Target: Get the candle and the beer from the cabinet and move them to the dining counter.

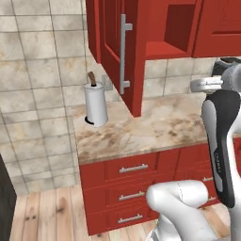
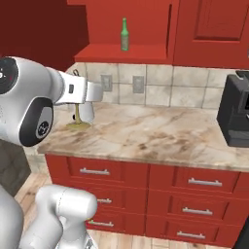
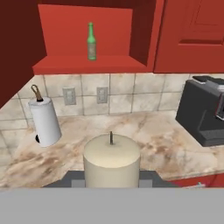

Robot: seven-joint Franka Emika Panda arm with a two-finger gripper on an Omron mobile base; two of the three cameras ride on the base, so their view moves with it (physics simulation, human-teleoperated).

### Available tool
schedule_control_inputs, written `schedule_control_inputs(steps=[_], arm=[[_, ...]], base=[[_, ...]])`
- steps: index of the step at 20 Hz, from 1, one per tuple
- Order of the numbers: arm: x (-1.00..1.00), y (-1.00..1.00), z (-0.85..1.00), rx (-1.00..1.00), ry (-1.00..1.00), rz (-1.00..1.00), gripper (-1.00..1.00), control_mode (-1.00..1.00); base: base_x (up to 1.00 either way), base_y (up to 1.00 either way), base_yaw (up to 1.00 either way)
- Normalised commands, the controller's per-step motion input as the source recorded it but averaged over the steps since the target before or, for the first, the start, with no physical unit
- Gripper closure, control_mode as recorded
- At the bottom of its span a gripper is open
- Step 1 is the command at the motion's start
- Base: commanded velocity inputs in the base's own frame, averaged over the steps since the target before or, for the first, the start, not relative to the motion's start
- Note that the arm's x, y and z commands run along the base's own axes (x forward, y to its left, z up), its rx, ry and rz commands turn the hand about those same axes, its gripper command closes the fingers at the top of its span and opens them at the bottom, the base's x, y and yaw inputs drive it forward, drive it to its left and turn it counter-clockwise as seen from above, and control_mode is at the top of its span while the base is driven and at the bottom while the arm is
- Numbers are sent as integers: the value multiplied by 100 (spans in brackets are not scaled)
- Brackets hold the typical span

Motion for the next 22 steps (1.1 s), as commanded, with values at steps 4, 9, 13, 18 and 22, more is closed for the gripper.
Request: schedule_control_inputs(steps=[4, 9, 13, 18, 22], arm=[[0, 0, 0, 0, 0, 0, 100, 100], [0, 0, 0, 0, 0, 0, 100, 100], [0, 0, 0, 0, 0, 0, 100, 100], [0, 0, 0, 0, 0, 0, 100, 100], [0, 0, 0, 0, 0, 0, 100, 100]], base=[[-69, -25, -47], [-24, -2, -90], [-11, 0, -99], [0, 0, -100], [0, 0, -100]])
